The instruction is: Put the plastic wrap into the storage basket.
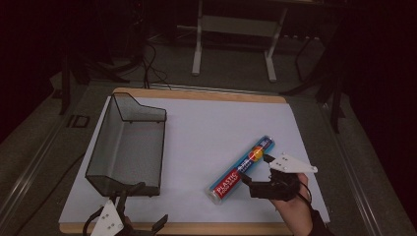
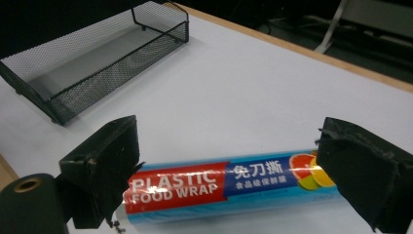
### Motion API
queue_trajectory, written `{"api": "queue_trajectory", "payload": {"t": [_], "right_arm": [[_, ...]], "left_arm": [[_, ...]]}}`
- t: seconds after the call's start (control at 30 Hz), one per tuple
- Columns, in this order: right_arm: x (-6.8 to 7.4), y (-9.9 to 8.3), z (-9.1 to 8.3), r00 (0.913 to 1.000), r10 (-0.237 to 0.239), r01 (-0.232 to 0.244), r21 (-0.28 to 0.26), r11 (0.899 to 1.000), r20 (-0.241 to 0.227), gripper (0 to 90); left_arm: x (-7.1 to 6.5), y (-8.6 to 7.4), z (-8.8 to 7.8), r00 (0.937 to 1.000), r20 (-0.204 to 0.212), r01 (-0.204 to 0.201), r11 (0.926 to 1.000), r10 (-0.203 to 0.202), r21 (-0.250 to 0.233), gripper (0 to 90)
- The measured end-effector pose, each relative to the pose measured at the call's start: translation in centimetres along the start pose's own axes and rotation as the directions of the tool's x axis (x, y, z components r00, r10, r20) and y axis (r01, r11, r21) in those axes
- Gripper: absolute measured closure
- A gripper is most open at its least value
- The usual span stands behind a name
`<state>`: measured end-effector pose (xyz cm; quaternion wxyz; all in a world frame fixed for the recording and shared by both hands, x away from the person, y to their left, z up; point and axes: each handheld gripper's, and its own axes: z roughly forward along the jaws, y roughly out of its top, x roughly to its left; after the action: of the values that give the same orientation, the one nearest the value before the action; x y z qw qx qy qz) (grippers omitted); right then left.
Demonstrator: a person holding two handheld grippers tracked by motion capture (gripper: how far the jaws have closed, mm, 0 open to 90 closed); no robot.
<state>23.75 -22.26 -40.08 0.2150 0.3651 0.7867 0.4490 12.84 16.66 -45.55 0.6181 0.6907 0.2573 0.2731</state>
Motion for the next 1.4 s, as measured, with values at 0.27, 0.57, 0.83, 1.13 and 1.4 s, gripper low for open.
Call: {"api": "queue_trajectory", "payload": {"t": [0.27, 0.57, 0.83, 1.13, 1.4], "right_arm": [[-0.5, 1.6, 1.7, 0.9865, 0.123, -0.125, 0.012, 0.992, 0.109, 8.6], [-2.1, 2.6, 2.9, 0.9235, 0.299, -0.305, -0.013, 0.952, 0.240, 8.6], [-3.8, 2.4, 5.1, 0.8387, 0.448, -0.468, -0.009, 0.883, 0.310, 8.7], [-5.4, 0.1, 7.2, 0.7286, 0.593, -0.632, 0.004, 0.775, 0.343, 8.7], [-6.4, -1.7, 8.9, 0.6495, 0.662, -0.720, 0.021, 0.694, 0.374, 8.6]], "left_arm": [[-0.1, 0.0, 0.1, 1.0000, 0.005, 0.001, 1.0000, -0.001, 0.002, 2.6], [0.0, 0.0, 0.0, 1.0000, 0.006, 0.002, 1.0000, -0.002, 0.002, 2.6], [-0.1, -0.1, 0.1, 0.9999, 0.013, -0.002, 1.0000, 0.002, 0.004, 2.6], [-0.1, -0.1, 0.0, 0.9998, 0.019, -0.005, 1.0000, 0.005, 0.004, 2.6], [-0.2, -0.1, 0.0, 0.9997, 0.022, -0.007, 1.0000, 0.007, 0.004, 2.6]]}}
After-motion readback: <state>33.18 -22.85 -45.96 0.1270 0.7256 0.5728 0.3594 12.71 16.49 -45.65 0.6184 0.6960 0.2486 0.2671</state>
